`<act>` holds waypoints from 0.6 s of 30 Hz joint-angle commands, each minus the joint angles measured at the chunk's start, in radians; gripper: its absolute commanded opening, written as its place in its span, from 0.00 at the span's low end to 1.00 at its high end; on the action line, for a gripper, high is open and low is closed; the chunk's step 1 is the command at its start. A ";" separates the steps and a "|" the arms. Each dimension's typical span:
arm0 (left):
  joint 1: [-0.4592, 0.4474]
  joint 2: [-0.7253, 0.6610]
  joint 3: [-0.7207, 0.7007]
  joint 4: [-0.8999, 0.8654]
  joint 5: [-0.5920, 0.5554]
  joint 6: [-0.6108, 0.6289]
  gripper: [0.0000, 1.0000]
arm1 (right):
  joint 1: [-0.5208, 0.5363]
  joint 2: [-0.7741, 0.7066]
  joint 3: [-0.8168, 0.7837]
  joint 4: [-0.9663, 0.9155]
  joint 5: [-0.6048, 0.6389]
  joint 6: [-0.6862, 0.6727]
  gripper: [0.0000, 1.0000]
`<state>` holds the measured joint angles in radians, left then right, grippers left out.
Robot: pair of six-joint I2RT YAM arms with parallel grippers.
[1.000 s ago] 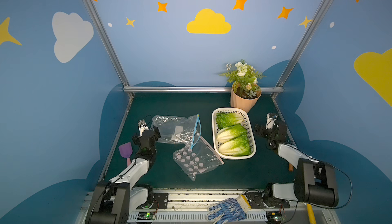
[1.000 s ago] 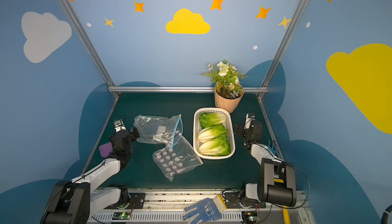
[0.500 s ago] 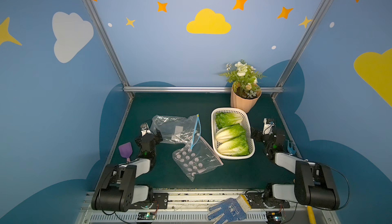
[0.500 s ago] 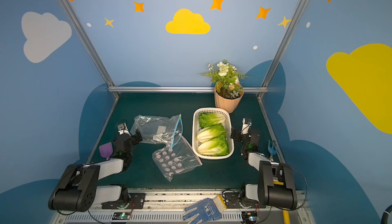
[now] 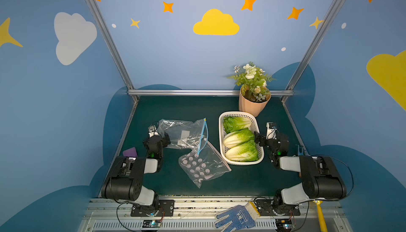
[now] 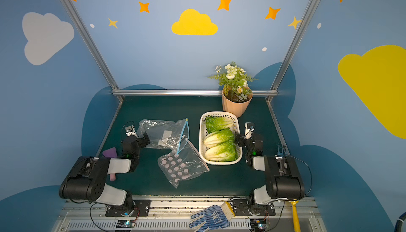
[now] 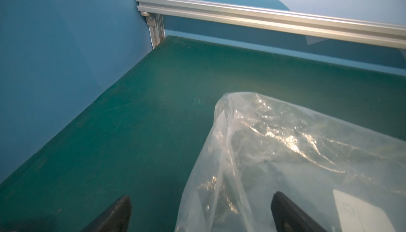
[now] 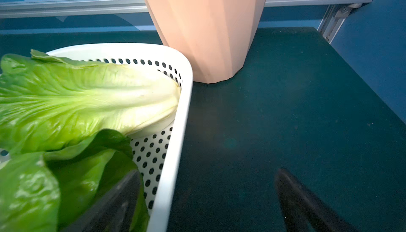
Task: Open the zip-top bag and take out the chinese cabbages
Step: Reset both arms
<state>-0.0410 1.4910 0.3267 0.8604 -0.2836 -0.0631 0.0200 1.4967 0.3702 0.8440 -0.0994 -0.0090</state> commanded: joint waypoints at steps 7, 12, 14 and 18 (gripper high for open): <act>0.031 0.021 0.090 -0.128 0.036 -0.021 1.00 | -0.005 0.015 0.041 -0.067 0.017 -0.004 0.95; 0.032 0.020 0.089 -0.127 0.036 -0.021 1.00 | -0.008 0.014 0.042 -0.067 0.011 0.000 0.95; 0.032 0.020 0.089 -0.126 0.034 -0.020 1.00 | -0.009 0.014 0.041 -0.067 0.012 0.000 0.95; 0.026 0.020 0.089 -0.126 0.032 -0.018 1.00 | -0.009 0.016 0.042 -0.067 0.010 0.000 0.95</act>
<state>-0.0132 1.5066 0.4126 0.7471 -0.2516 -0.0757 0.0147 1.5051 0.3958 0.8017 -0.0891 -0.0078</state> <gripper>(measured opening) 0.999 0.951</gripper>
